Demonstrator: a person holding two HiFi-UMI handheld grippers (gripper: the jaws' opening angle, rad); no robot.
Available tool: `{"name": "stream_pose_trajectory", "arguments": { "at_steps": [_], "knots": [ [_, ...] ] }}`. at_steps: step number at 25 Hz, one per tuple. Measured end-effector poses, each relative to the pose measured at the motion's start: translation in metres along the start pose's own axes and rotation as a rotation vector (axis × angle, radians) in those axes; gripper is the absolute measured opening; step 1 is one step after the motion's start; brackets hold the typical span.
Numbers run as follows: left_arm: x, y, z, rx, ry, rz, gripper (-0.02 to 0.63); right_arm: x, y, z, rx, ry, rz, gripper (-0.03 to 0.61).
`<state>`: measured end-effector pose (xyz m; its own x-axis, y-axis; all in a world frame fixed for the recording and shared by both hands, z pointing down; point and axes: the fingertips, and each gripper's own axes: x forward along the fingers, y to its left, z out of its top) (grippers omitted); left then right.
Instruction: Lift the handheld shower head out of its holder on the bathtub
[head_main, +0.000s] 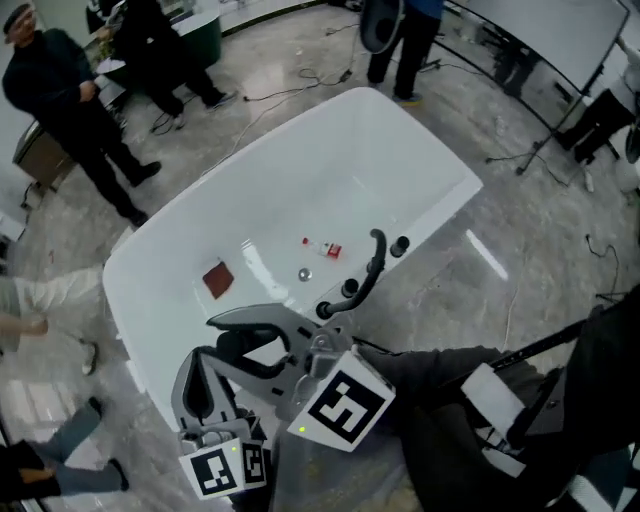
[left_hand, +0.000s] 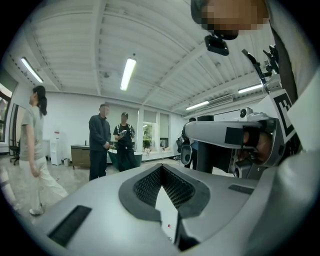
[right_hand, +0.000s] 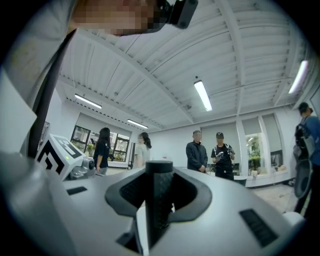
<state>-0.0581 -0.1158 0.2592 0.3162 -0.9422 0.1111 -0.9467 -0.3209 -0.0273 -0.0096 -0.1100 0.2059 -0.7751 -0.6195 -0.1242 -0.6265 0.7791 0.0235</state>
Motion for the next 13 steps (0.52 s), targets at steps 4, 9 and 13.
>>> {"name": "stream_pose_trajectory", "arguments": {
  "at_steps": [4,9,13],
  "knots": [
    [0.008,-0.017,0.001,-0.03,0.005,-0.071,0.003,-0.006,-0.005,0.013,-0.082,0.041,0.012,0.114],
    [0.011,-0.02,0.004,-0.031,-0.012,-0.089,0.003,-0.008,-0.009,0.015,-0.098,0.042,-0.008,0.114],
    [0.012,-0.023,0.005,-0.033,-0.022,-0.097,0.003,-0.011,-0.009,0.015,-0.109,0.041,-0.011,0.114]
  ]
}}
